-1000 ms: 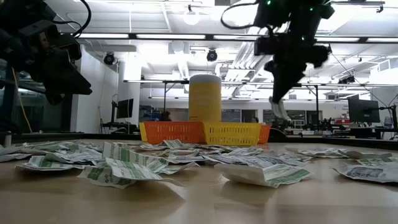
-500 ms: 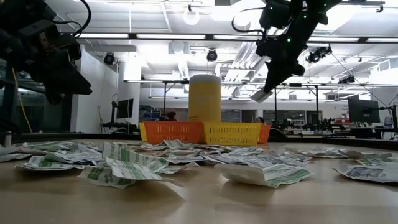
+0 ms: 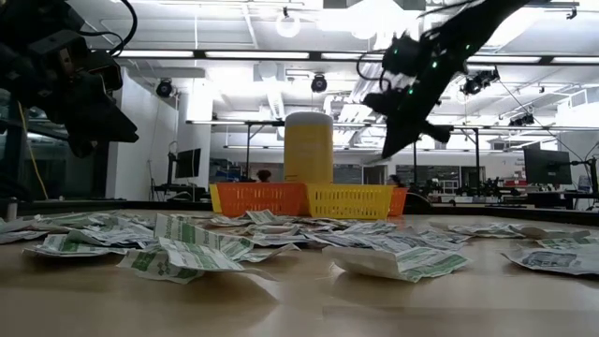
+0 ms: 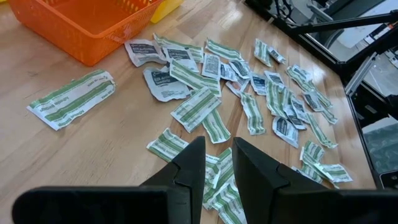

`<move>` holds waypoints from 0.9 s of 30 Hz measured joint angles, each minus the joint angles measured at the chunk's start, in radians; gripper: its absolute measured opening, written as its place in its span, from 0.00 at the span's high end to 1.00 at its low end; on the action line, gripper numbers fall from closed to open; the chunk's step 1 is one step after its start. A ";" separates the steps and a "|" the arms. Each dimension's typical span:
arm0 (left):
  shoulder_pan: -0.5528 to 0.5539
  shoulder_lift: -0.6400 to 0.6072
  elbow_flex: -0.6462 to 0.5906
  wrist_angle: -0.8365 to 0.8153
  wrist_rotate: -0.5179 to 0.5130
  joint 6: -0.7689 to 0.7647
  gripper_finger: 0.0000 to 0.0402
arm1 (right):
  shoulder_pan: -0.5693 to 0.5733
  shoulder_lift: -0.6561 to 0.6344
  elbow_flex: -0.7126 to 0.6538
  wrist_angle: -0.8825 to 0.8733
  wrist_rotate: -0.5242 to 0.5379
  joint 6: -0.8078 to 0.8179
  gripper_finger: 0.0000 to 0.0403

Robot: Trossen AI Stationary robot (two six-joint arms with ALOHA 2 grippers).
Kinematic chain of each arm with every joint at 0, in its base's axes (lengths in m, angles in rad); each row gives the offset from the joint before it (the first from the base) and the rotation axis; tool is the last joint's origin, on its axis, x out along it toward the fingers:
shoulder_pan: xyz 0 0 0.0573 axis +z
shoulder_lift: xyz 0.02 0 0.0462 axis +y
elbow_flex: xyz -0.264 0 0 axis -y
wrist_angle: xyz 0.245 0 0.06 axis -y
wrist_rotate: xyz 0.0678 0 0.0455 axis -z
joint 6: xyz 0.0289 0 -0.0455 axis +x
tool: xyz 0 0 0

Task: Pick & Place First Aid Supplies
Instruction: Put the green bandage pack into the top orange basket

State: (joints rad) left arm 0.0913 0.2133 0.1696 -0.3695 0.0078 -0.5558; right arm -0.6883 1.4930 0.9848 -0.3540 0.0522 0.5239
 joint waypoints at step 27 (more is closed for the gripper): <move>0.000 0.000 0.000 0.000 0.000 0.000 0.80 | -0.093 0.171 0.005 0.172 -0.045 0.158 0.67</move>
State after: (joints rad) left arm 0.0910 0.2131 0.1696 -0.3695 0.0078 -0.5560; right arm -0.7811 1.6642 0.9894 -0.1818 0.0070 0.6815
